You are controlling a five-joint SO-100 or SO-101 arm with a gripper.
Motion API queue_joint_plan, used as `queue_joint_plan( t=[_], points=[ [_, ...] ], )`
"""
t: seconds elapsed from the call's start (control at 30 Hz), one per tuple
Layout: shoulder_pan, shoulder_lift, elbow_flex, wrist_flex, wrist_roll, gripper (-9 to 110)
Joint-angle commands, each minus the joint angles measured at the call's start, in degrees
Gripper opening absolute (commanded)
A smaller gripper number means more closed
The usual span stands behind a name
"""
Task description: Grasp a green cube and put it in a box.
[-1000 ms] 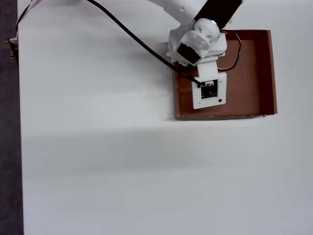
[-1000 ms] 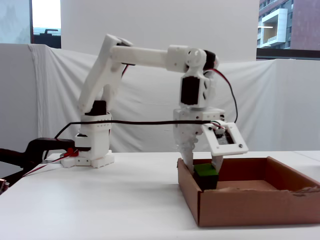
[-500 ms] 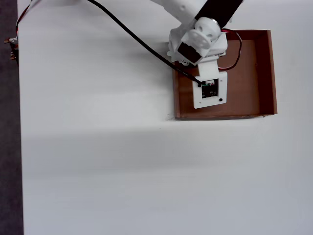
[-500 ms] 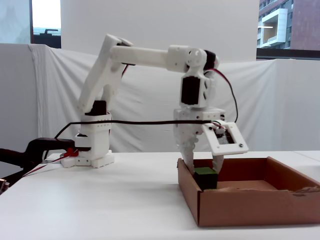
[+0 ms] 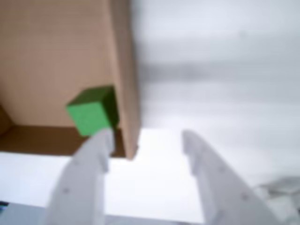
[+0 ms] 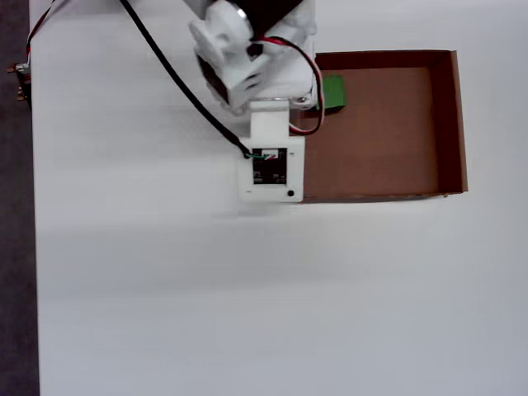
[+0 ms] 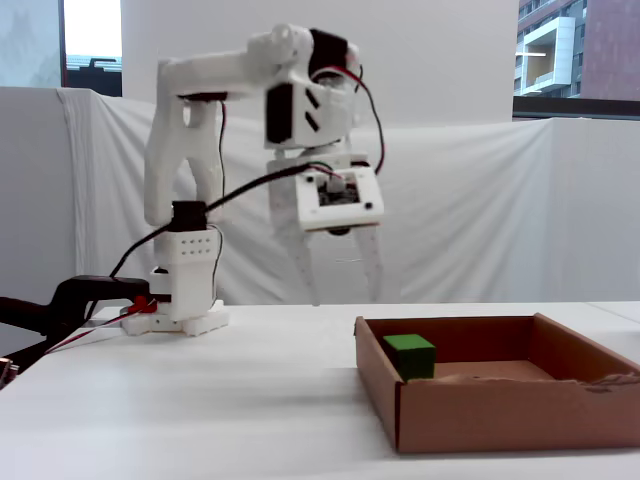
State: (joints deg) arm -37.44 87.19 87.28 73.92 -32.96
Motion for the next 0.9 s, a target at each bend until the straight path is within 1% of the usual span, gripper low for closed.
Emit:
queue_joint_plan(
  t=[0.0, 0.13, 0.33, 0.37, 0.47, 0.5, 0.57, 0.6, 0.87],
  points=[
    [2.02, 5.89, 1.76, 0.26, -2.11, 21],
    [7.73, 15.03, 11.78, -1.85, -8.26, 21],
    [15.03, 31.03, 30.41, -9.84, -14.77, 21],
    [17.67, 36.83, 36.47, -11.43, -15.82, 21],
    [21.53, 43.15, 42.89, -13.1, -16.44, 21],
    [25.93, 49.13, 48.08, -15.38, -16.52, 21],
    [28.74, 52.73, 50.98, -16.96, -16.52, 21],
    [31.55, 57.22, 54.49, -18.9, -16.52, 21],
    [38.06, 72.95, 67.06, -17.05, -22.5, 21]
  ],
)
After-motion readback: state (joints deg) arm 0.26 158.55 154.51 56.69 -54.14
